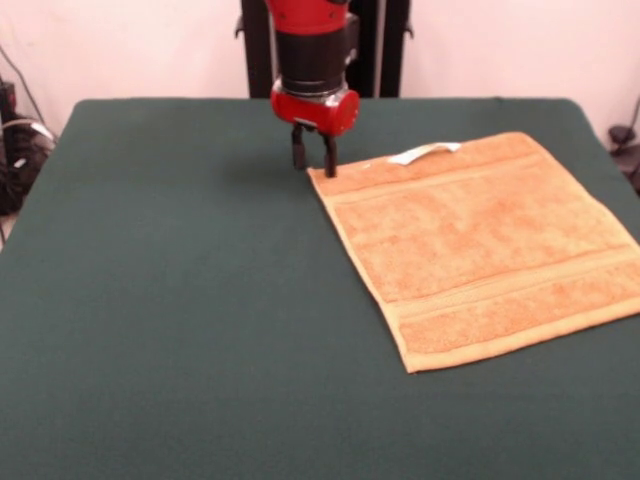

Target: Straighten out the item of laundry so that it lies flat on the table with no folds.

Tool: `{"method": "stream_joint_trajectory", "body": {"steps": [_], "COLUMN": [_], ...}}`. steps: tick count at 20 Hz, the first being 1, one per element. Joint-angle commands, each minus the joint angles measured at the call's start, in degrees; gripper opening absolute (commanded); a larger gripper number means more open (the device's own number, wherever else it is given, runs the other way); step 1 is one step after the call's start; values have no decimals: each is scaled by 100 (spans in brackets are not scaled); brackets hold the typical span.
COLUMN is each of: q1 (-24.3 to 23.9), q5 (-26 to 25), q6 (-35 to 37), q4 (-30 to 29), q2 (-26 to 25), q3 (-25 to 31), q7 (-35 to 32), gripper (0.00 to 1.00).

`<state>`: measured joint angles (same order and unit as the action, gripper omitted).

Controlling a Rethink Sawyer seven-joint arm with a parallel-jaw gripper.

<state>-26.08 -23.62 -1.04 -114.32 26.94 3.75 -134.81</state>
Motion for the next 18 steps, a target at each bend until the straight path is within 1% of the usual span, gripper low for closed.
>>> {"method": "stream_joint_trajectory", "body": {"steps": [1, 11, 14, 15, 18], "q1": [31, 175, 355, 257, 292], "q5": [-130, -75, 65, 40, 63], "q6": [-587, -811, -1097, -995, -826], "q4": [774, 759, 737, 711, 599], "q2": [-764, -756, -709, -705, -508], "q3": [759, 598, 388, 489, 396], "q7": [-271, -477, -655, -628, -618], "gripper": [0, 0, 0, 0, 0]}}
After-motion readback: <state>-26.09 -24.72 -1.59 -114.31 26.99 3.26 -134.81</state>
